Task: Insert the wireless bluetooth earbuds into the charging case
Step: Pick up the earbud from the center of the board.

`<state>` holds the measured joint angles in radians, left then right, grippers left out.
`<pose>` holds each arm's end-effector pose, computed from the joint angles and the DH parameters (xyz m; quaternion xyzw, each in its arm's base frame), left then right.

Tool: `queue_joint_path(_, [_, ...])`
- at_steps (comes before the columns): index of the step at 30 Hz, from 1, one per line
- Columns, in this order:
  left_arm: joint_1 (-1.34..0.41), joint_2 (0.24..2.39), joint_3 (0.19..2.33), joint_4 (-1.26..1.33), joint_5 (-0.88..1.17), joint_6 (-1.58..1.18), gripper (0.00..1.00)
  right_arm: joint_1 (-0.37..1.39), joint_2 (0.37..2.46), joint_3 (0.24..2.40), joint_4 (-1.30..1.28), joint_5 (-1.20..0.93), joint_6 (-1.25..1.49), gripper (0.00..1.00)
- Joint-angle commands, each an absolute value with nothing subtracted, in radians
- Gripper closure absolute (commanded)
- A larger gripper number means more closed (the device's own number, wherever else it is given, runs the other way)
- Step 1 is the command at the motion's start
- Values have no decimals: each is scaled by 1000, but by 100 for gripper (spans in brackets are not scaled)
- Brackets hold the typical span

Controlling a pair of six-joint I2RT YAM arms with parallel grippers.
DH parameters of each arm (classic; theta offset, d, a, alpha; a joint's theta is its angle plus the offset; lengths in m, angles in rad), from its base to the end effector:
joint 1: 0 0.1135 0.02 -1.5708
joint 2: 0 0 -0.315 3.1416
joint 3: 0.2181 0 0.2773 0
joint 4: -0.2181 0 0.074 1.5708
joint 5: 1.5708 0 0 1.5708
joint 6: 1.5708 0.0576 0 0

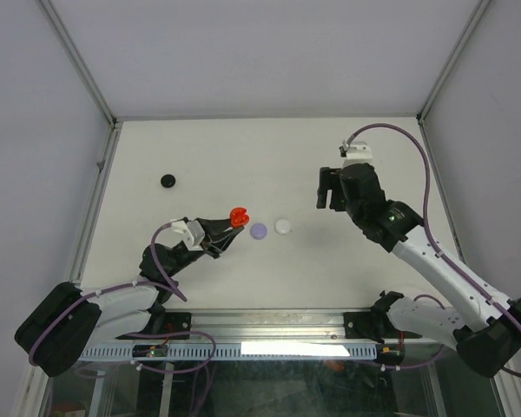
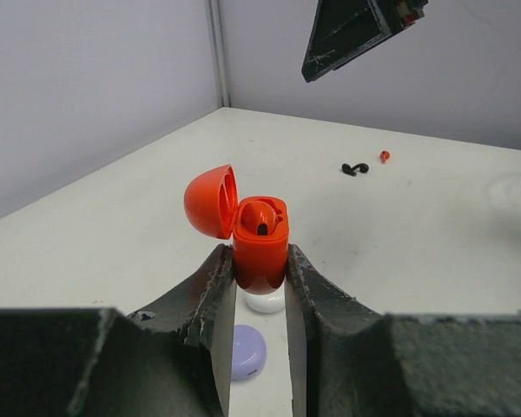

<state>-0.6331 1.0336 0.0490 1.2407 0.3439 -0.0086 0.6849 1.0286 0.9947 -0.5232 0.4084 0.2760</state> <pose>0.1357 -0.1237 0.2243 0.3138 0.5313 -0.3452 0.7072 0.1986 0.1327 0.3670 -0.0774 0.8583 0.0625 0.5035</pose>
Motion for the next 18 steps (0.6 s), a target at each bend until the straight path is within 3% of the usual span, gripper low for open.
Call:
queue_joint_path(1, [-624, 990, 34, 1230, 341, 42, 100, 548, 1025, 1031, -608, 442, 333, 22])
queue_joint_path(18, [-624, 925, 11, 1156, 283, 95, 100, -17, 1124, 853, -526, 380, 382, 22])
